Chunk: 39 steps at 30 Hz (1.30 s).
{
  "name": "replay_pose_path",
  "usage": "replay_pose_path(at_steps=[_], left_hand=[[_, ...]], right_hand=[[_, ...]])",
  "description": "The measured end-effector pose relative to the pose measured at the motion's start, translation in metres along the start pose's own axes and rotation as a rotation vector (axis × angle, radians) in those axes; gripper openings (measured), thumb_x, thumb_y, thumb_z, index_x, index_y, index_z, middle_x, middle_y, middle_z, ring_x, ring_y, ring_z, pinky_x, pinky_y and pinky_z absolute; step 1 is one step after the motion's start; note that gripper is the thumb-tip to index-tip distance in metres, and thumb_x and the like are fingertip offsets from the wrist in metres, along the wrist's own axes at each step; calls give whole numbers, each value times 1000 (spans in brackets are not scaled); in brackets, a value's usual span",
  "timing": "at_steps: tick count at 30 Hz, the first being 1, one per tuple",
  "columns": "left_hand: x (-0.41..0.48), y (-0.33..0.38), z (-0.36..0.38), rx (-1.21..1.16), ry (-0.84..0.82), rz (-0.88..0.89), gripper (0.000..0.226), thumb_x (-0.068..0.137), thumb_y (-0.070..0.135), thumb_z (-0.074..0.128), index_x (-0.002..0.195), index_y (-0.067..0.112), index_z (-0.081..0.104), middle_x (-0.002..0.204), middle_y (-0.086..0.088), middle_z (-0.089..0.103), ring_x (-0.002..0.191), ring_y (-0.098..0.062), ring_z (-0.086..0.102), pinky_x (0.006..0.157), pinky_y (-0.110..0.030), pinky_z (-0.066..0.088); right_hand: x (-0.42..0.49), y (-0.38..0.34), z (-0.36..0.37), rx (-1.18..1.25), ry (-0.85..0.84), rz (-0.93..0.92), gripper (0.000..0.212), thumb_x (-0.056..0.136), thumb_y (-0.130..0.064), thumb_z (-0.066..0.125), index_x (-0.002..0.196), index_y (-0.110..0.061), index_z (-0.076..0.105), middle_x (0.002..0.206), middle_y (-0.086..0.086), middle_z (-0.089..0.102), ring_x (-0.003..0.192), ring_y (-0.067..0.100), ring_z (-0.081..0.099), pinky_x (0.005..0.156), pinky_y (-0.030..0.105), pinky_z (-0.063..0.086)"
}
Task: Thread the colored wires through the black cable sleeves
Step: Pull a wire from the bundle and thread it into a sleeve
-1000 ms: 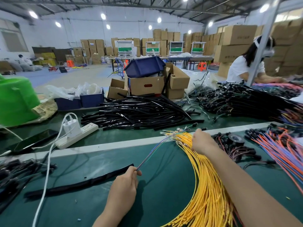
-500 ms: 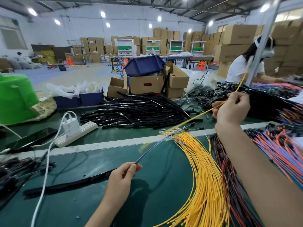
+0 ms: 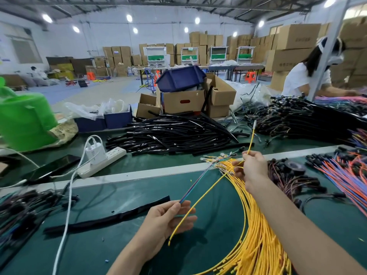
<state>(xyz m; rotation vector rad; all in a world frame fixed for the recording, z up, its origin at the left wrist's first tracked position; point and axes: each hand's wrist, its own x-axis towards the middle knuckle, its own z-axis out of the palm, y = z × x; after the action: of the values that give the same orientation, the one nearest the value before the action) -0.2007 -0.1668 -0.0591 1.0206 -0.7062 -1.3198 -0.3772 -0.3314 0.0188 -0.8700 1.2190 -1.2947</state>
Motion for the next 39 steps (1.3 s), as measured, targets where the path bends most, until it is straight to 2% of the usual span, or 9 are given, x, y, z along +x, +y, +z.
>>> replay_pose_path(at_steps=[4, 11, 14, 16, 20, 22, 24, 32, 39], left_hand=[[-2, 1, 1, 47, 8, -17, 26, 79, 18, 60, 98, 7, 74, 95, -18, 71, 50, -14, 57, 64, -30, 56], [0, 0, -1, 67, 80, 5, 24, 88, 1, 56, 89, 11, 78, 71, -3, 60, 49, -5, 41, 59, -19, 47], [1, -2, 1, 166, 90, 55, 31, 90, 0, 55, 85, 19, 79, 73, 0, 65, 58, -3, 51, 63, -18, 47], [1, -5, -1, 501, 161, 249, 32, 90, 1, 58, 89, 26, 78, 72, 1, 62, 64, -5, 51, 63, -16, 42], [2, -13, -1, 1053, 221, 758, 25, 84, 0, 65, 101, 15, 75, 73, 10, 56, 65, 0, 51, 62, -10, 39], [2, -13, -2, 1056, 227, 838, 20, 81, 6, 66, 94, 17, 76, 71, 6, 59, 61, 0, 51, 59, -15, 43], [1, -8, -2, 946, 275, 742, 24, 82, 5, 69, 91, 26, 75, 68, 9, 62, 60, -1, 54, 58, -21, 47], [-9, 2, 3, 580, 297, 404, 25, 76, -2, 72, 77, 23, 77, 72, -3, 74, 64, -11, 69, 67, -14, 50], [-6, 2, 3, 586, 342, 400, 22, 79, 3, 71, 80, 24, 77, 67, -5, 73, 64, 1, 61, 67, -6, 43]], right_hand=[[9, 10, -7, -58, 70, -64, 24, 95, 0, 40, 106, -18, 51, 66, 13, 61, 44, 19, 51, 39, 25, 41], [16, 26, -6, 70, -74, -13, 67, 89, 17, 39, 144, -20, 33, 88, 16, 62, 60, 19, 62, 53, 23, 55], [14, 32, -3, 4, -191, 54, 83, 87, 15, 48, 152, -13, 5, 123, 18, 55, 92, 27, 62, 88, 32, 54], [0, 35, 1, -256, -240, 16, 91, 87, 5, 59, 153, -12, -2, 140, 18, 42, 117, 28, 52, 106, 40, 40], [-68, 55, 19, -656, -424, -598, 73, 88, -16, 65, 149, -25, 25, 139, -18, 32, 130, -14, 22, 111, 23, 20], [-93, 69, 22, -763, -593, -715, 56, 91, -25, 61, 141, -37, 37, 125, -29, 42, 111, -39, 8, 113, 21, 8], [-96, 76, 18, -856, -650, -702, 45, 94, -34, 56, 136, -42, 42, 117, -25, 56, 102, -42, 12, 116, 23, 2], [-87, 73, 5, -1039, -640, -912, 29, 94, -35, 55, 121, -41, 62, 103, -17, 66, 99, 6, 49, 85, 27, 28], [-74, 72, -4, -792, -656, -776, 21, 87, -17, 67, 107, -22, 73, 88, -3, 68, 87, 10, 53, 79, 18, 42]])
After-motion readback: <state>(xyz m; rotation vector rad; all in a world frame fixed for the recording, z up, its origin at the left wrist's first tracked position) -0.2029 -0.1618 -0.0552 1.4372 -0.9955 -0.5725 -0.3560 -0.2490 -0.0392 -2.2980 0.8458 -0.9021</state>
